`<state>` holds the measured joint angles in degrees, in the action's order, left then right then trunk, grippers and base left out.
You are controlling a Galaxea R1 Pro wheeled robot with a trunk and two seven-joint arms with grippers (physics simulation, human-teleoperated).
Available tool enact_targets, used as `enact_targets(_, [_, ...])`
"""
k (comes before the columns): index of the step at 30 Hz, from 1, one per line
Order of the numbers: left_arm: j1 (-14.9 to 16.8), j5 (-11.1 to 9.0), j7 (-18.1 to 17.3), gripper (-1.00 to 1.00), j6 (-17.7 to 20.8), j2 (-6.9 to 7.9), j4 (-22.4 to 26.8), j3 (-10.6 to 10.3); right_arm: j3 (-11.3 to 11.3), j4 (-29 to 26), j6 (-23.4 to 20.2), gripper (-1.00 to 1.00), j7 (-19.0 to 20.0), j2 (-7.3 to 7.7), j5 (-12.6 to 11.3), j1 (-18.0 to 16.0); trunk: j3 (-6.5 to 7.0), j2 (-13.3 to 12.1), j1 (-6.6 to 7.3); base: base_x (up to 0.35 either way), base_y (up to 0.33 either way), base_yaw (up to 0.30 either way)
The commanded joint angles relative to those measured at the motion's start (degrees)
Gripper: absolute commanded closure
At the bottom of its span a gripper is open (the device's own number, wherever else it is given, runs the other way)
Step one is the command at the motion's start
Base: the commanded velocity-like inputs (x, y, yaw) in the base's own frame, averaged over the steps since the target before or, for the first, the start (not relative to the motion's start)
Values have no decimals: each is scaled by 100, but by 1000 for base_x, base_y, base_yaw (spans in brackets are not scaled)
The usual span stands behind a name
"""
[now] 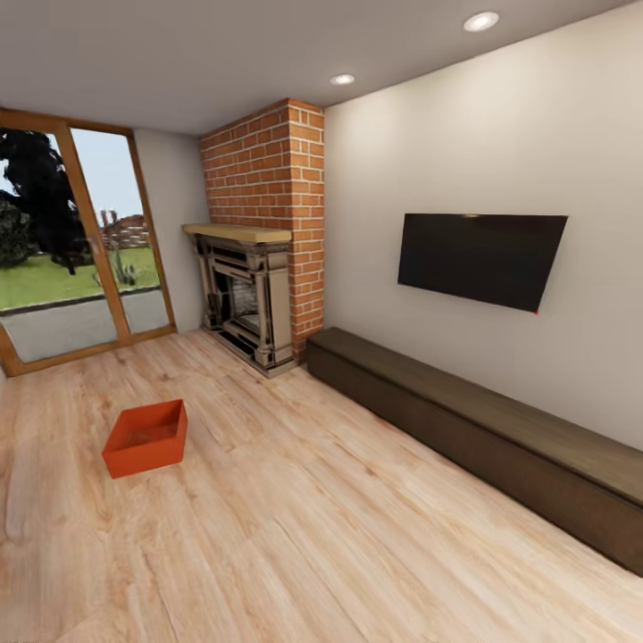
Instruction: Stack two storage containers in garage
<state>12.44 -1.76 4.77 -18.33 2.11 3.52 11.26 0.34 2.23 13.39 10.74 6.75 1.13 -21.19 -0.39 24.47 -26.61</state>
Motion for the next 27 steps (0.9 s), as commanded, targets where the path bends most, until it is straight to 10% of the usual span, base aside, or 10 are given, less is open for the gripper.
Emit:
enact_targets(1, [4,-18,6,-100,-22,0,-9,-1,1,23,41,-100,10,2,12,-8,-4,5,-6,323,-97,251])
enact_targets(27, [4,-18,6,-100,-22,0,-11,-1,1,23,41,-100,12,2,18,-8,-4,5,-6,324,-102,68])
